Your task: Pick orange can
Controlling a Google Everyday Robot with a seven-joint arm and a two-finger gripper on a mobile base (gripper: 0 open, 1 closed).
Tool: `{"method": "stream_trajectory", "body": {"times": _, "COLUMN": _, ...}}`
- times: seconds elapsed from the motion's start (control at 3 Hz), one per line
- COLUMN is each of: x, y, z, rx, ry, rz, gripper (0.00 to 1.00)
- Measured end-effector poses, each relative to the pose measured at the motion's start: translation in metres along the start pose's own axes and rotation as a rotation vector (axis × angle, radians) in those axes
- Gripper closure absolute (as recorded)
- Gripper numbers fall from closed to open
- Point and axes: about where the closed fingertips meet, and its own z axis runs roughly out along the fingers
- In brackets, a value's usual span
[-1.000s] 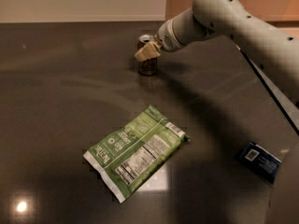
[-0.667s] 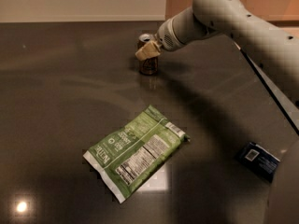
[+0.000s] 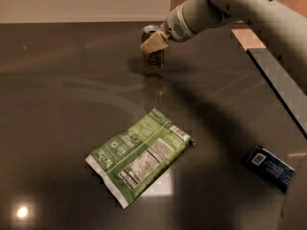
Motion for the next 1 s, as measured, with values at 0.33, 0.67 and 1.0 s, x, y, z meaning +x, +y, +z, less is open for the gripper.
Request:
{"method": "stream_trajectory", "body": {"times": 0.33, "x": -0.018, "y": 0.006, "z": -0.029, "rx": -0.028, "ry": 0.0, "rz": -0.033, "gripper": 1.0}}
{"method": "stream_trajectory", "body": {"times": 0.67, "x": -0.03, "y": 0.012, "z": -0.055, "rx": -0.054, "ry": -0.002, "rz": -0.058, "gripper": 1.0}}
{"method": "stream_trajectory", "body": {"times": 1.0, "x": -0.036, "y": 0.018, "z": -0.074, "rx": -0.081, "ry": -0.002, "rz": -0.077, "gripper": 1.0}}
